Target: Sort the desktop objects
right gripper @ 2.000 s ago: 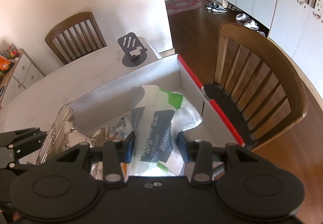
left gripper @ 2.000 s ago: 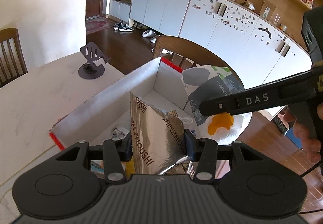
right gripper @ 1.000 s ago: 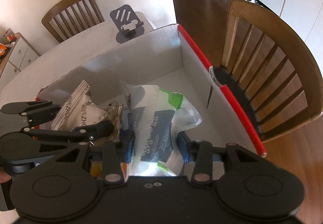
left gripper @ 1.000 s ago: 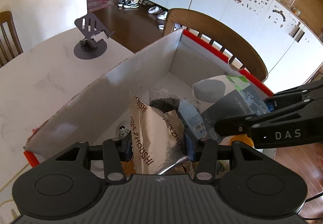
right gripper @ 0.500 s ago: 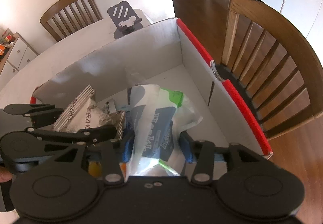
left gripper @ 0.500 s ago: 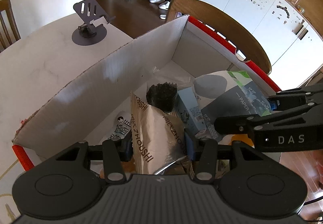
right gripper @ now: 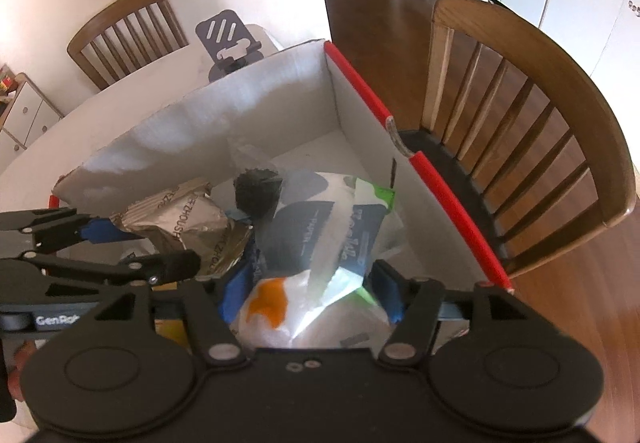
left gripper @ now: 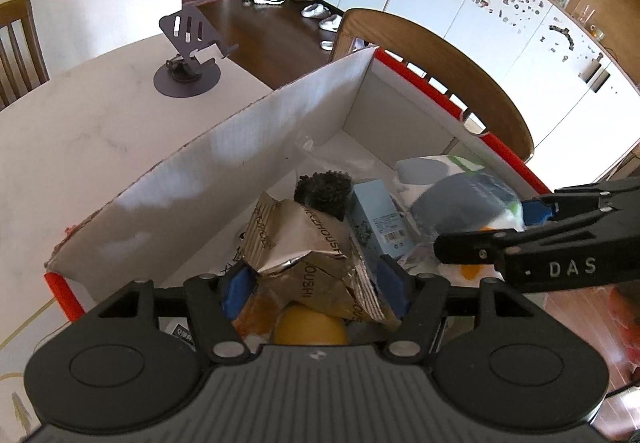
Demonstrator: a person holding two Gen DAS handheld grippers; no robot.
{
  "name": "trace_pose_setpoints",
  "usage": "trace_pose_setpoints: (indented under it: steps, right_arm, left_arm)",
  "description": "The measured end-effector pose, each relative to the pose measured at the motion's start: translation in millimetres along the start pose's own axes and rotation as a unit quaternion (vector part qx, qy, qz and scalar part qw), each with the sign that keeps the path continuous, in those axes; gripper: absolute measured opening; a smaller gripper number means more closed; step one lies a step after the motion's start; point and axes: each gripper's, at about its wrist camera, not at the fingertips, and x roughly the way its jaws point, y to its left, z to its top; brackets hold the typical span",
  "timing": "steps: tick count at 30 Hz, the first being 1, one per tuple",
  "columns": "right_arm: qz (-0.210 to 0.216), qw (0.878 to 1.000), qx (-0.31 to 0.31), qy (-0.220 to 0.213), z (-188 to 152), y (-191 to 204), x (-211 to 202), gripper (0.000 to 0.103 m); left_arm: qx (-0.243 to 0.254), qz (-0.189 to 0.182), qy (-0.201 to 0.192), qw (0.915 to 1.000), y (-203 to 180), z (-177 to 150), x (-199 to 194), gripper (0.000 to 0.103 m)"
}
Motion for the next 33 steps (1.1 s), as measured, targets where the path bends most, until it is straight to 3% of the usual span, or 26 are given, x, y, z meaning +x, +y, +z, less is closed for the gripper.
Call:
trace_pose_setpoints:
  steps: [24,33]
  right_arm:
    - [-0.006,0.999,-0.013,-0.035,-18,-4,-53,0.073]
    - [0.003,0.998,-0.036,-0.046,-31,13,-75,0.078]
  left_arm:
    - [0.013,-0.025,-0.037,0.9989,-17,-11,-64,0.065]
    - [0.012,-0.033,-0.052,0.998,-19,-24,-89,0.072]
